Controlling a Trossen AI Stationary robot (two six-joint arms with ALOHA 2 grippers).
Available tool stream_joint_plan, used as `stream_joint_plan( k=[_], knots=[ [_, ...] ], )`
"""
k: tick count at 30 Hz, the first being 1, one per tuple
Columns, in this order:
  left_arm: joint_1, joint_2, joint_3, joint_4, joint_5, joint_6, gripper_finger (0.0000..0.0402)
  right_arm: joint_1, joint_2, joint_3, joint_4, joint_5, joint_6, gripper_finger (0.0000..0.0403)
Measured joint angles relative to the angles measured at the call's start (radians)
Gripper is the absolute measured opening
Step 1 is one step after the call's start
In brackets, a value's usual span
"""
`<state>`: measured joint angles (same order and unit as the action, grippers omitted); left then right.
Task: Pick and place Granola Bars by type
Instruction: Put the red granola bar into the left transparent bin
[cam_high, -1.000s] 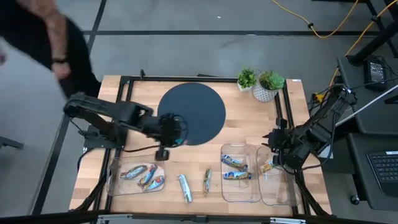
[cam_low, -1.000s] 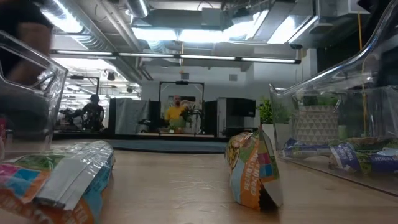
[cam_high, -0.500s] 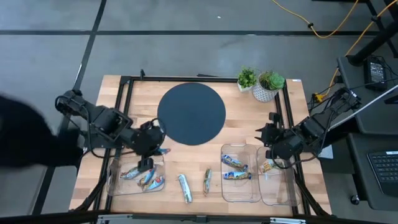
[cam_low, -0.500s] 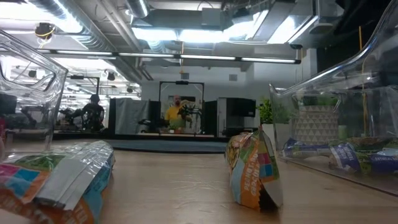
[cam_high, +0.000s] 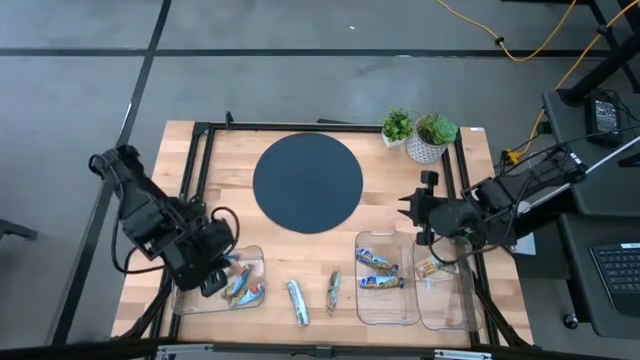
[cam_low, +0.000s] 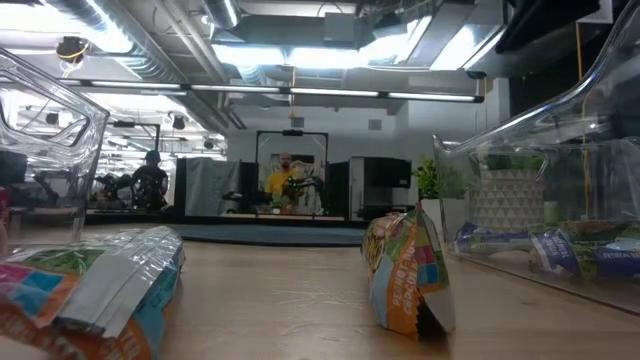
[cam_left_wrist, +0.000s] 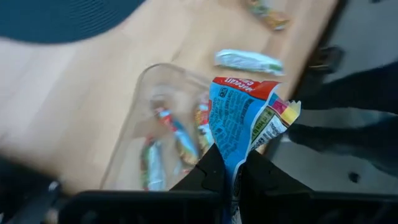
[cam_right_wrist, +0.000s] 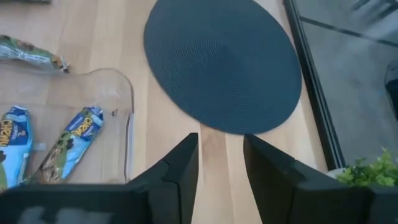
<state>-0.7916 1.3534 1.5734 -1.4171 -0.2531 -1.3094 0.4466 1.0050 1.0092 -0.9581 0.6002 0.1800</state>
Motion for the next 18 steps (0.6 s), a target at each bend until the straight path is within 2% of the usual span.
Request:
stream_joint_plan(
  k=[4, 8, 12, 18],
  knots=[
    [-0.036, 0.033, -0.022, -0.057, -0.035, -0.083, 0.0011, -0.045, 0.000, 0.000, 0.045, -0.032, -0.035, 0.0129],
    [-0.076, 0.060, -0.139, -0.007, -0.051, -0.151, 0.0007, -0.073, 0.000, 0.000, 0.058, -0.035, -0.036, 0.0129],
    [-0.108, 0.062, -0.284, 0.106, 0.010, -0.242, 0.0009, -0.085, 0.000, 0.000, 0.058, -0.037, -0.036, 0.0129],
    [-0.141, 0.061, -0.419, 0.249, 0.128, -0.324, 0.0011, -0.099, 0.000, 0.000, 0.084, -0.081, -0.088, 0.0129]
  ],
)
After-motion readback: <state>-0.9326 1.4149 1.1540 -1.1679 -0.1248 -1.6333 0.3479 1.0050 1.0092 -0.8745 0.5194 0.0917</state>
